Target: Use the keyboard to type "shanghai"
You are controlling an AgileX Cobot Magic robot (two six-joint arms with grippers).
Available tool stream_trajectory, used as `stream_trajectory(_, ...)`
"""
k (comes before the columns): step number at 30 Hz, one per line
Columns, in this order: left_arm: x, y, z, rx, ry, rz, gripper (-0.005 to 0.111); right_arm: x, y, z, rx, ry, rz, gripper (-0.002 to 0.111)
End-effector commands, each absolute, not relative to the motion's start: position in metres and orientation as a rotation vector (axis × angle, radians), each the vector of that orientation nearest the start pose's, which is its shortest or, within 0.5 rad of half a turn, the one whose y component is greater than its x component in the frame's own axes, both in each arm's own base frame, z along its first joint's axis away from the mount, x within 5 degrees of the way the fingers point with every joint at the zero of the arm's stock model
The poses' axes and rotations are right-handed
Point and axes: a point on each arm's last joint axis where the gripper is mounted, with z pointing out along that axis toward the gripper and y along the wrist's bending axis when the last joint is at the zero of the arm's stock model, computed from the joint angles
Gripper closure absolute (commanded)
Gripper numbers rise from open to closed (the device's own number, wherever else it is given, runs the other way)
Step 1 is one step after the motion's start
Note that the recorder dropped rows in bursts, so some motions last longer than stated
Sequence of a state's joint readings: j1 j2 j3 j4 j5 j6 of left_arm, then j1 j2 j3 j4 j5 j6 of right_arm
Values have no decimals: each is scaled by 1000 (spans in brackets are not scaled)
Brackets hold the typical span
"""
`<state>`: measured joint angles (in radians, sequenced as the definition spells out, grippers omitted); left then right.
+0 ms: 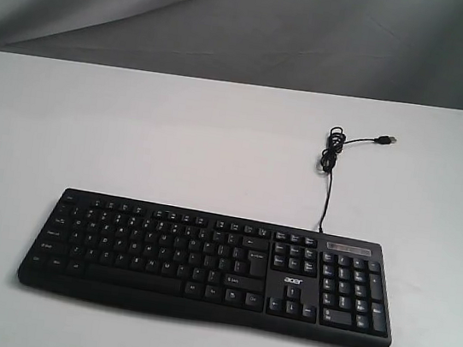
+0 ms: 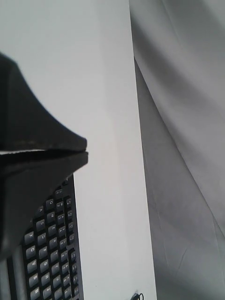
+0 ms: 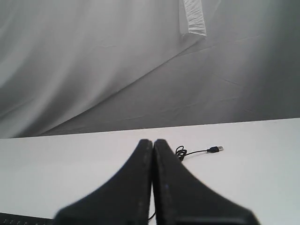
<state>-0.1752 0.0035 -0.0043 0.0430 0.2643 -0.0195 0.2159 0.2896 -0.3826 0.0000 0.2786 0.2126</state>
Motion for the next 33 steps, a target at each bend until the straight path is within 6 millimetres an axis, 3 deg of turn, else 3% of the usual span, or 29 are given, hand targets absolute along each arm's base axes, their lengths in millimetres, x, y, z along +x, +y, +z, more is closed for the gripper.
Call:
stream_trajectory(1, 54, -9, 190, 165, 1736, -107, 107, 100, 22, 296, 10, 1778, 315, 108)
stream_trajectory(4, 54, -9, 190, 165, 1736, -107, 107, 112, 30, 284, 15, 1886, 372, 108)
stream_trajectory(9, 54, -9, 190, 165, 1736, -107, 107, 125, 65, 280, -195, 1927, 511, 108)
stream_trajectory(13, 54, -9, 190, 165, 1736, -107, 107, 138, 113, 300, -445, 1983, 596, 108)
stream_trajectory(20, 54, -9, 190, 165, 1736, -107, 107, 157, 208, 318, -870, 1994, 559, 108)
stream_trajectory(26, 54, -9, 190, 165, 1736, -107, 107, 172, 277, 277, -1028, 2006, 564, 108)
stream_trajectory(33, 54, -9, 190, 165, 1736, -107, 107, 192, 311, 219, -1095, 2175, 479, 108)
